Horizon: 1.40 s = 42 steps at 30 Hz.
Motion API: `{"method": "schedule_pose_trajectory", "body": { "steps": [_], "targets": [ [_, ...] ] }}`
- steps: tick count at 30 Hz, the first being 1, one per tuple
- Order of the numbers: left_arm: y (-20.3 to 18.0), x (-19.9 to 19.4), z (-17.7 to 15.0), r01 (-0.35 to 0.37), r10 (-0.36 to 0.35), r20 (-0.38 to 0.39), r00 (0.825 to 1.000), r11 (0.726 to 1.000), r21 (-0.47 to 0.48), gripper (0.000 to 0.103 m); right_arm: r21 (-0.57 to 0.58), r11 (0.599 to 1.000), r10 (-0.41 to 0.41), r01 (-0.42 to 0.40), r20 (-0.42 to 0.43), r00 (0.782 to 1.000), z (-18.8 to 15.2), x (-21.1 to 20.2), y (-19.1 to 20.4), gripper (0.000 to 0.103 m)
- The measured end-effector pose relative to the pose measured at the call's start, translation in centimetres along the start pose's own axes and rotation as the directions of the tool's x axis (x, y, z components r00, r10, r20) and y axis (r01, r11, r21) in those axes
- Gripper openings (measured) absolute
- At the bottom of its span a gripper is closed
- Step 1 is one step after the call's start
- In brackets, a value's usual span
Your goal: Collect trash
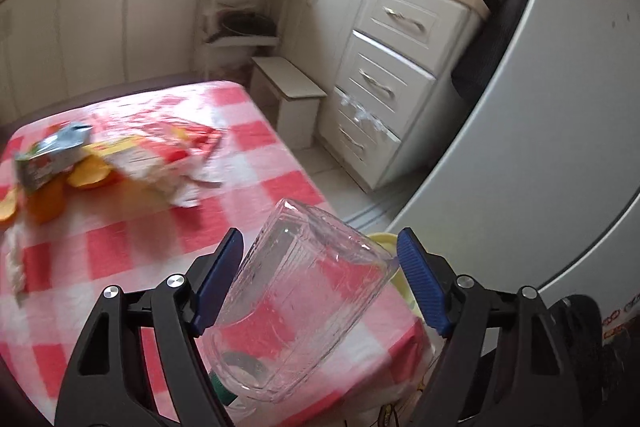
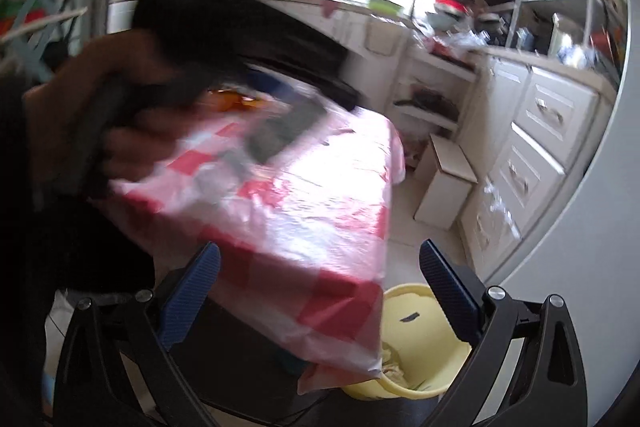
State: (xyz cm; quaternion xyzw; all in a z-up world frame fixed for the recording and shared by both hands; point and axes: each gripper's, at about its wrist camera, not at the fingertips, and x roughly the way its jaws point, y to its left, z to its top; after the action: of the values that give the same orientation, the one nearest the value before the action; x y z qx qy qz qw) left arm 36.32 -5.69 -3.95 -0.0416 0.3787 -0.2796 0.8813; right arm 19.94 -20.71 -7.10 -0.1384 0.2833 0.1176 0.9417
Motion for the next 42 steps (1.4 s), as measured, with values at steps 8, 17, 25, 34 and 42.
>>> {"method": "schedule_pose_trajectory", "body": {
  "steps": [8, 17, 25, 34, 42],
  "targets": [
    [6.1, -6.0, -1.3, -0.016, 0.031, 0.118, 0.992, 0.992, -0.122, 0.063, -0.067, 0.998, 0.004, -0.008, -0.056, 0.998, 3.9, 7.0, 2.2, 0.095],
    [9.3, -7.3, -0.9, 0.038, -0.016, 0.138, 0.990, 0.987, -0.159, 0.062, -0.241, 0.970, -0.041, 0.016, -0.100, 0.994, 7.8, 16.2, 4.9, 0.095],
    [11.1, -6.4, -0.5, 0.018, -0.003, 0.095, 0.996, 0.988, -0.152, 0.086, -0.248, 0.968, 0.022, -0.046, -0.099, 0.995, 9.8, 18.0, 5.7, 0.095],
    [14.0, -4.6, -2.2, -0.008, 0.004, -0.016, 1.000, 0.971, -0.241, 0.087, -0.352, 0.931, 0.052, -0.097, -0.137, 0.989, 9.1, 18.9, 7.4, 0.095],
    [14.1, -4.0, -2.3, -0.177, 0.170, -0.051, 0.984, 0.961, -0.210, 0.087, -0.305, 0.952, -0.024, -0.020, -0.139, 0.990, 10.8, 20.2, 3.5, 0.095]
  ]
}}
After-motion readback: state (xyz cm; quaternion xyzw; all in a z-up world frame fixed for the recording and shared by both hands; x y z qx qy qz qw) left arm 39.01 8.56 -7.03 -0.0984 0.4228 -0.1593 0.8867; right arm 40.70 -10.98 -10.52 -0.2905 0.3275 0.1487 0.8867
